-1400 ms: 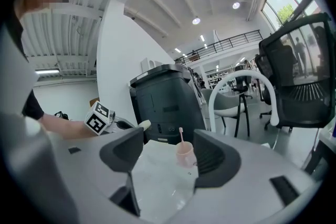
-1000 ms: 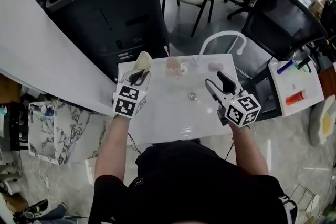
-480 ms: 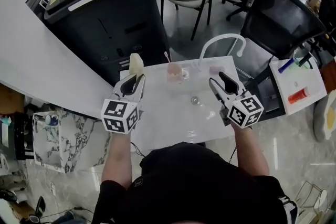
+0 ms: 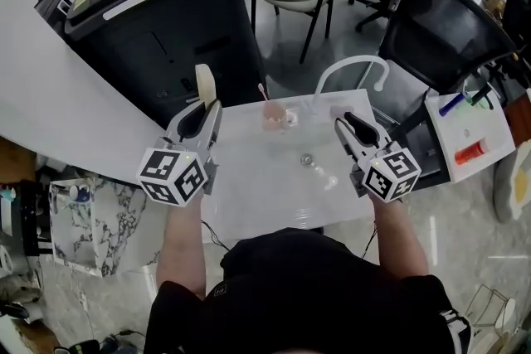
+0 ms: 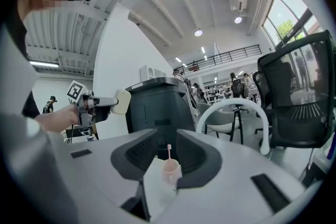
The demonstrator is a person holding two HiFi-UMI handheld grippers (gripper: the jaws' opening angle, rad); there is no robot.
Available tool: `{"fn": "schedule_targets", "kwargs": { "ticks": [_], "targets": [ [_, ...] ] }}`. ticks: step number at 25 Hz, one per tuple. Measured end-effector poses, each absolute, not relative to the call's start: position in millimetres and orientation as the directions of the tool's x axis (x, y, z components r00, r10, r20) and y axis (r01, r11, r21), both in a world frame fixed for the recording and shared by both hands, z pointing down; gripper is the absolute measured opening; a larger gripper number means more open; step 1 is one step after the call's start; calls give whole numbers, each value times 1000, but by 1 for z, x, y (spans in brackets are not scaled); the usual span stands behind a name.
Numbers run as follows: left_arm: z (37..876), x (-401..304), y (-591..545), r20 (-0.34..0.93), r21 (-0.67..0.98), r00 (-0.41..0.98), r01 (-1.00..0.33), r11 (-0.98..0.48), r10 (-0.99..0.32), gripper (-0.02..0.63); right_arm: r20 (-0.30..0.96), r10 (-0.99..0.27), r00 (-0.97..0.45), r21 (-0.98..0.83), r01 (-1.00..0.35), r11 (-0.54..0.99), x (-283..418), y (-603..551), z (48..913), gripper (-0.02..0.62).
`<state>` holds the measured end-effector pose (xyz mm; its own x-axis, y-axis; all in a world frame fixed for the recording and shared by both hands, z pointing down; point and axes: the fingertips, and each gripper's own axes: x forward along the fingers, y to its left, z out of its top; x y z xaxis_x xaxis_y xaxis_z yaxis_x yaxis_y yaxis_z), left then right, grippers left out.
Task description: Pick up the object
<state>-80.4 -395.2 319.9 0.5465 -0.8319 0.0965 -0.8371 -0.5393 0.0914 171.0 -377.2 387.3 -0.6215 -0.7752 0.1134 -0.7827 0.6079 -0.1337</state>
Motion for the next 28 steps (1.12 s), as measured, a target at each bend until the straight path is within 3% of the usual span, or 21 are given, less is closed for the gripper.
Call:
{"fn": "schedule_targets", "kwargs": {
  "ticks": [4,9,28],
  "targets": [
    [299,-83,-395,21,118,529,-844,-523,-848,43,88,-772,-629,-147,-775,614,169,-378,376,68],
    [310,-80,-391,32,125,503,-859,-496,-863,43,66,-774,-630,-169,-771,614,170,-377,372,17],
    [345,-69,-388,104,165,521,-849,-502,-847,43,84,-752,-653,-80,-757,648,160,-373,367,11]
  ]
}}
